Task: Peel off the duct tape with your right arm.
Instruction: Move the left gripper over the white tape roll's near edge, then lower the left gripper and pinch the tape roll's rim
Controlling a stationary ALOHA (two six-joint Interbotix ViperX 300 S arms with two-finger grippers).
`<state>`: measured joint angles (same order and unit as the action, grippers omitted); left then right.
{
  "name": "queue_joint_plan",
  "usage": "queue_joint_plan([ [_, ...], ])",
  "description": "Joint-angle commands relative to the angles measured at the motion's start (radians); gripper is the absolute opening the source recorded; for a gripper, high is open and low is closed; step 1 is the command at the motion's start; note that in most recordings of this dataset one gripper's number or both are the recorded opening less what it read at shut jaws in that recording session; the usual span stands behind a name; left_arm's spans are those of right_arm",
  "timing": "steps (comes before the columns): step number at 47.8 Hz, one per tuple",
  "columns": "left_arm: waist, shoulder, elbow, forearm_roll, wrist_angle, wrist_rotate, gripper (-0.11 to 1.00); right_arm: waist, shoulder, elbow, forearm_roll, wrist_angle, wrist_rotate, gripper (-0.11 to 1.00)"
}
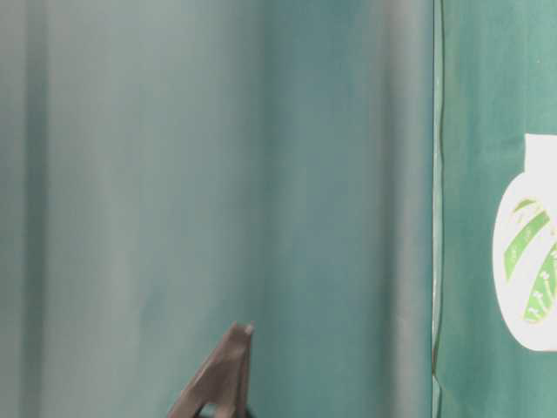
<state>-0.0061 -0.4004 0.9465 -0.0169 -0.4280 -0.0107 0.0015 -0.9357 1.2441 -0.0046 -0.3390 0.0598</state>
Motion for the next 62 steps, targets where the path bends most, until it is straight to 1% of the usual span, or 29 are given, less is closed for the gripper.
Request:
queue_joint_plan([
  [1, 0.006, 0.043, -0.063, -0.002, -0.009, 0.003, 0.93, 0.002, 0.006, -0.017, -0.002, -0.009, -0.002, 0.7],
  [12, 0.008, 0.1, -0.118, -0.002, 0.003, 0.003, 0.93, 0.002, 0.006, -0.014, -0.002, -0.009, 0.0, 0.7],
  [17, 0.008, 0.104, -0.135, -0.003, 0.052, -0.006, 0.93, 0.002, 0.006, -0.012, -0.002, -0.009, -0.002, 0.7],
  [22, 0.008, 0.106, -0.166, -0.006, 0.156, -0.006, 0.92, 0.0, 0.005, -0.012, -0.002, -0.009, 0.0, 0.7],
  [25, 0.008, 0.11, -0.193, -0.006, 0.253, -0.006, 0.92, 0.002, 0.005, -0.012, -0.002, -0.009, 0.0, 0.7],
  [35, 0.008, 0.158, -0.287, -0.006, 0.512, -0.006, 0.92, 0.002, 0.005, -0.012, -0.002, -0.009, 0.0, 0.7],
  [43, 0.008, 0.222, -0.357, -0.006, 0.655, -0.002, 0.92, 0.002, 0.006, -0.012, -0.002, -0.009, 0.0, 0.7],
  [50, 0.005, 0.261, -0.383, -0.006, 0.673, 0.002, 0.92, 0.002, 0.006, -0.011, -0.002, -0.009, 0.0, 0.7],
  [62, 0.005, 0.305, -0.385, -0.006, 0.673, 0.0, 0.92, 0.0, 0.006, -0.011, -0.002, -0.009, 0.0, 0.7],
])
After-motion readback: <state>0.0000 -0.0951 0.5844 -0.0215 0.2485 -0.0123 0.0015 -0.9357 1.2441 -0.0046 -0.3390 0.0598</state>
